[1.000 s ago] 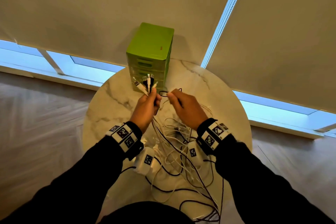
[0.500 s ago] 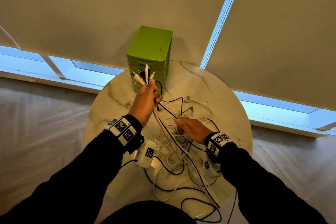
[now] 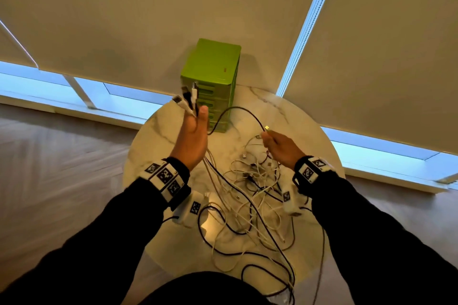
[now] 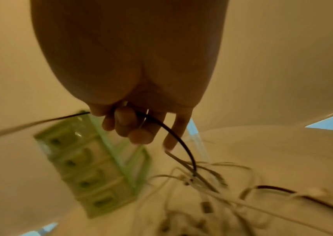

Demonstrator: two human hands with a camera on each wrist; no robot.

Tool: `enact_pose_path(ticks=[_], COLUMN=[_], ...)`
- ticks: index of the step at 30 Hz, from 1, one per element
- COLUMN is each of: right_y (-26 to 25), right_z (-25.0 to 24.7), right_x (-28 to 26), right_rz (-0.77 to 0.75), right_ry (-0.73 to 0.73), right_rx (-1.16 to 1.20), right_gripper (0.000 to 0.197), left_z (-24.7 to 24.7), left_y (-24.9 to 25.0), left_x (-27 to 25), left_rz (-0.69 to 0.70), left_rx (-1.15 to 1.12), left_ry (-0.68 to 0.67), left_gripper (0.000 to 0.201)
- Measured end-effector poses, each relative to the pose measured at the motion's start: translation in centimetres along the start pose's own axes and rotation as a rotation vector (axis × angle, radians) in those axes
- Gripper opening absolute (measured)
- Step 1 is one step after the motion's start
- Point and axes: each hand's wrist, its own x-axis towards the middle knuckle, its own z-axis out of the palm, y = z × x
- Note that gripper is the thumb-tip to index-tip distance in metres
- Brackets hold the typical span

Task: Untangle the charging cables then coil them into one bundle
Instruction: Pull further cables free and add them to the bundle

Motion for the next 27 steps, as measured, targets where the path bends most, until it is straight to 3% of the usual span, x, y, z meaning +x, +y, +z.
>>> enact_pose_path(ticks=[4,8,11,14,18,24,27], right_y=[-5.3,-7.0,-7.0,-5.3,0.4,5.1,4.8], right_z=[0.2,0.2,0.3,0.5,1.2,1.3,0.7], right_x=[-0.3,-1.7,-2.5,-2.9,-2.7,-2.3,-2.4], right_rz=[-0.189,-0.3,-0.321,-0.252,-0.144,-0.036,0.006], right_ry=[-0.086,-0.23,-0.259,-0.269,-0.241,-0.26,-0.193], right_rx=[0.098,0.015,0.039,0.071,-0.094,-0.281,-0.194], right_gripper=[0.038,0.033,0.029,0.033,0.036,0.028,0.027], left_z=[2.0,2.8,3.1,3.4,3.2,1.3,-0.1], left_y=[-0.7,-0.2,-0.5,-1.0,-0.9,1.5,1.7], left_x=[-1.9,-2.3,-2.0,-1.3,-1.0,-1.3,-0.9], left_rz=[-0.037,-0.078,-0.07,-0.014,0.047,0.054,0.086], left_rx=[0.065,0.001,-0.005,0.054,0.039,-0.097,-0.126], left_ry=[-0.153,-0.217,-0.256,-0.219,-0.204,-0.072,-0.046], left_gripper=[0.032,0.04,0.048,0.037,0.019,0.025,0.032])
